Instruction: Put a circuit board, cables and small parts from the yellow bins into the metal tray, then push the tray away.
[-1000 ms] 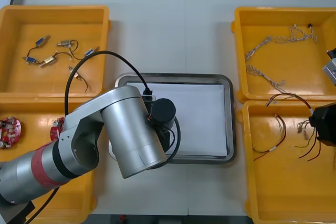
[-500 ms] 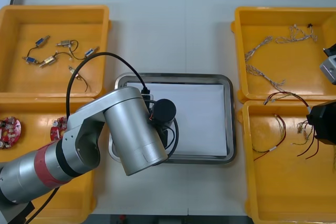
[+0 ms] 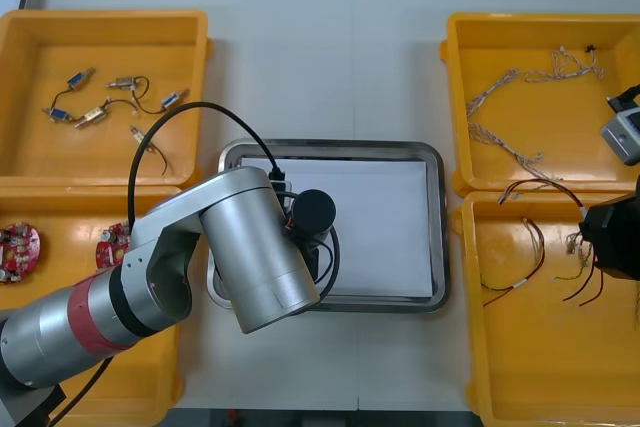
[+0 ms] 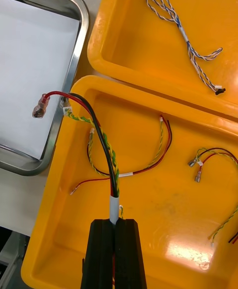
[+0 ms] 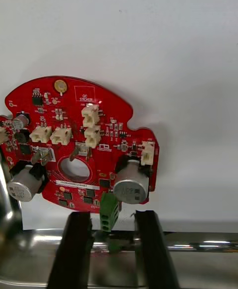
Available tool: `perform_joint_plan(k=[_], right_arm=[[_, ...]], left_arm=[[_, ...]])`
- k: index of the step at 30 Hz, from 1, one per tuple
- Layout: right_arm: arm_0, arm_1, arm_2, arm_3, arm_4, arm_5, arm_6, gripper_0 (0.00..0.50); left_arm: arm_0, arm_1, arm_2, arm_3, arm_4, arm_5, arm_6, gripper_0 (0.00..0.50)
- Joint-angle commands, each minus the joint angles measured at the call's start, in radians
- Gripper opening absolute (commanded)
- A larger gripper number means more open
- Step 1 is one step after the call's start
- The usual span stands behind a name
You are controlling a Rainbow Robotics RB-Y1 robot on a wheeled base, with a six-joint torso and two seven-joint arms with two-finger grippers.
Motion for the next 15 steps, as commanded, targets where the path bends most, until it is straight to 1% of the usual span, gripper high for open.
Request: perform_joint_plan(k=[1, 2, 3, 4, 8, 11, 13, 15], right_arm=[[-0.022, -0.035, 0.019, -0.03, 0.015, 0.003, 0.027, 0.0], [-0.022, -0.035, 0.019, -0.03, 0.015, 0.003, 0.028, 0.0], [-0.022, -0.035, 0.019, -0.03, 0.016, 0.003, 0.032, 0.0], [-0.022, -0.035, 0.019, -0.03, 0.015, 0.003, 0.033, 0.0], [-0.035, -0.035, 0.039, -0.03, 0.015, 0.003, 0.033, 0.0], [-0.061, -0.035, 0.072, -0.03, 0.021, 0.003, 0.033, 0.0], [-0.085, -0.035, 0.108, -0.03, 0.03, 0.003, 0.033, 0.0], [-0.105, -0.035, 0.139, -0.03, 0.039, 0.003, 0.03, 0.0]], left_arm=[[0.018, -0.026, -0.025, -0.013, -0.014, -0.011, -0.054, 0.431], [0.018, -0.026, -0.025, -0.015, -0.014, -0.011, -0.054, 0.449], [0.018, -0.025, -0.025, -0.019, -0.017, -0.011, -0.055, 0.486], [0.018, -0.022, -0.025, -0.027, -0.017, -0.008, -0.055, 0.5], [0.016, -0.003, -0.013, -0.073, -0.006, 0.004, -0.057, 0.5], [0.004, 0.015, 0.015, -0.13, 0.037, 0.033, -0.062, 0.5], [-0.012, 0.029, 0.042, -0.179, 0.087, 0.072, -0.06, 0.5], [-0.022, 0.038, 0.067, -0.214, 0.123, 0.102, -0.057, 0.5]])
